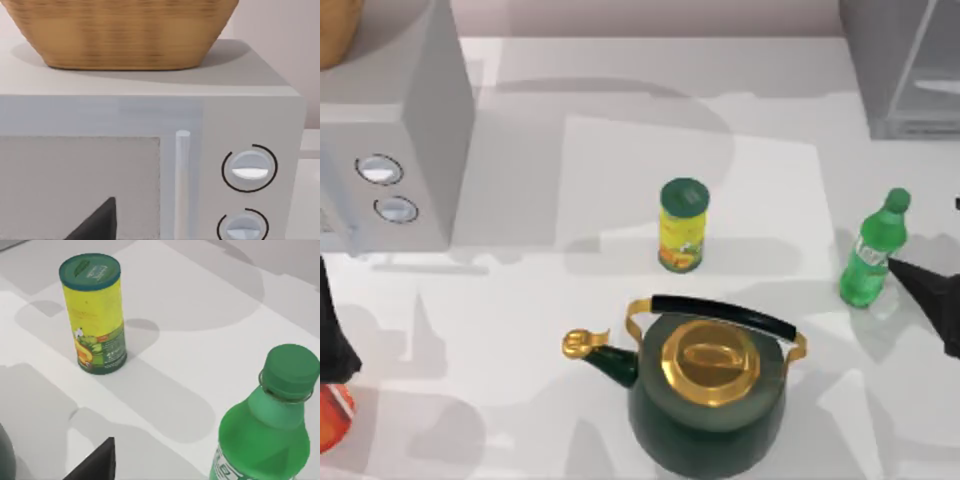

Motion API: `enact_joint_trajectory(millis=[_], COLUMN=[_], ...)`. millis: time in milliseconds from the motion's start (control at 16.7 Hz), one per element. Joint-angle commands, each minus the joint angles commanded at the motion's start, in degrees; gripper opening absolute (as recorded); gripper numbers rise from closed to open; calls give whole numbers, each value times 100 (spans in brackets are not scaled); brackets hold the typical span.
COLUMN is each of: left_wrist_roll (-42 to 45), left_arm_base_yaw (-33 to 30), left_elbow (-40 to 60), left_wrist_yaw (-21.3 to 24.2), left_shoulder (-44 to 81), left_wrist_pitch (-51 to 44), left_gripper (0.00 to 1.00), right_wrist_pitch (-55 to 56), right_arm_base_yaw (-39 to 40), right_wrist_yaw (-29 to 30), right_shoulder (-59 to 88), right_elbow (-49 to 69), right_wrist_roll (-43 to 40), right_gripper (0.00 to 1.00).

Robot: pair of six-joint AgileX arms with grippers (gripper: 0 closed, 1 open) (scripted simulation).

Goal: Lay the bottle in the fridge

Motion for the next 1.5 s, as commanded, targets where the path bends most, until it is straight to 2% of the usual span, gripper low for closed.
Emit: enact_joint_trajectory(millis=[240,480,840,1260,1500], left_wrist_roll=[0,0,0,0,0], left_arm_base_yaw=[0,0,0,0,0], left_elbow=[0,0,0,0,0], left_wrist_yaw=[0,0,0,0,0], left_shoulder=[0,0,0,0,0], left_wrist_pitch=[0,0,0,0,0], left_gripper=[100,100,100,100,100], right_wrist_pitch=[297,395,484,1807,1983], right_arm_base_yaw=[-175,-306,-215,419,568], right_wrist_yaw=[-319,-346,-281,245,374], right_shoulder=[1191,1678,1756,3116,3287], right_elbow=[206,224,260,600,664], right_wrist_roll=[-588,-882,-815,-303,-188], right_gripper=[100,100,100,100,100])
